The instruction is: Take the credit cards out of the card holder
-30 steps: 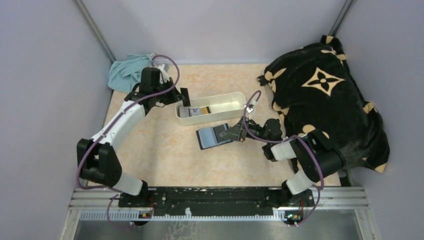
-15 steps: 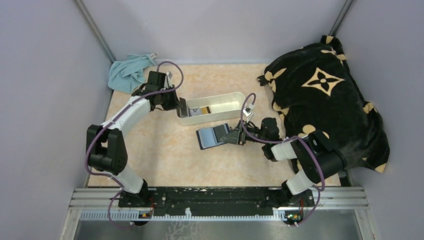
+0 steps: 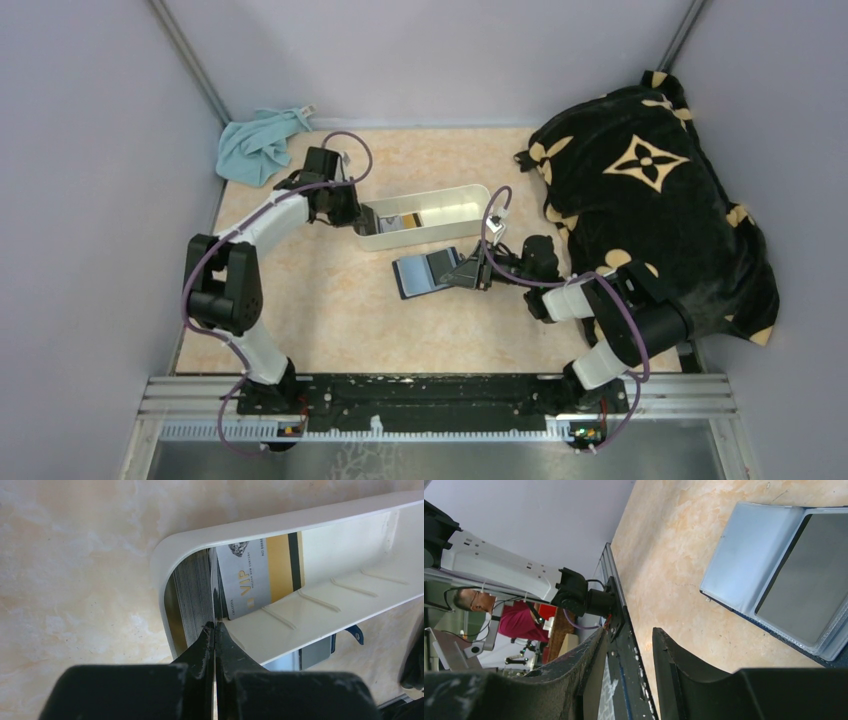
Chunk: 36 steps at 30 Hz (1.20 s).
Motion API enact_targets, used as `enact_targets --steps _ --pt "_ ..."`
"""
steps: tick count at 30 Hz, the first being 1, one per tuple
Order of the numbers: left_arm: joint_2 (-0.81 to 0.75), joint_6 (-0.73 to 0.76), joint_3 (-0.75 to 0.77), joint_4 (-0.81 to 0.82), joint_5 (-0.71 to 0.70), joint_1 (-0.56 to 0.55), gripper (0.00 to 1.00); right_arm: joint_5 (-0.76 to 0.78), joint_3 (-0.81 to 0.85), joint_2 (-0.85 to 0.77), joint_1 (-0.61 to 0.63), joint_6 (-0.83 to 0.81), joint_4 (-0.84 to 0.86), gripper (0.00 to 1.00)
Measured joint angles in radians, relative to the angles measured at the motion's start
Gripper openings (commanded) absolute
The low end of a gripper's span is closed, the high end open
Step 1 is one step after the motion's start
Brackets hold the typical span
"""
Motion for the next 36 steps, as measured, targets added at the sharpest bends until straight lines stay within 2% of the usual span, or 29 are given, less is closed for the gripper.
enact_targets --steps 14,26,32,36 --pt "0.053 -0.009 0.004 0.013 0.009 0.000 0.01 -0.001 0.000 0.010 0.000 0.001 0.002 0.39" --pt "0.043 -0.011 0.000 0.023 -0.031 0.000 0.28 -0.003 0.000 0.040 0.000 0.029 0.058 0.39" --pt "-0.027 -0.010 -0.029 0.042 -0.057 0.000 0.50 -0.003 0.000 0.040 0.000 0.038 0.064 0.39" --pt "-0.082 -0.010 -0.036 0.061 -0.065 0.000 0.51 -0.002 0.000 0.031 0.000 0.032 0.035 0.39"
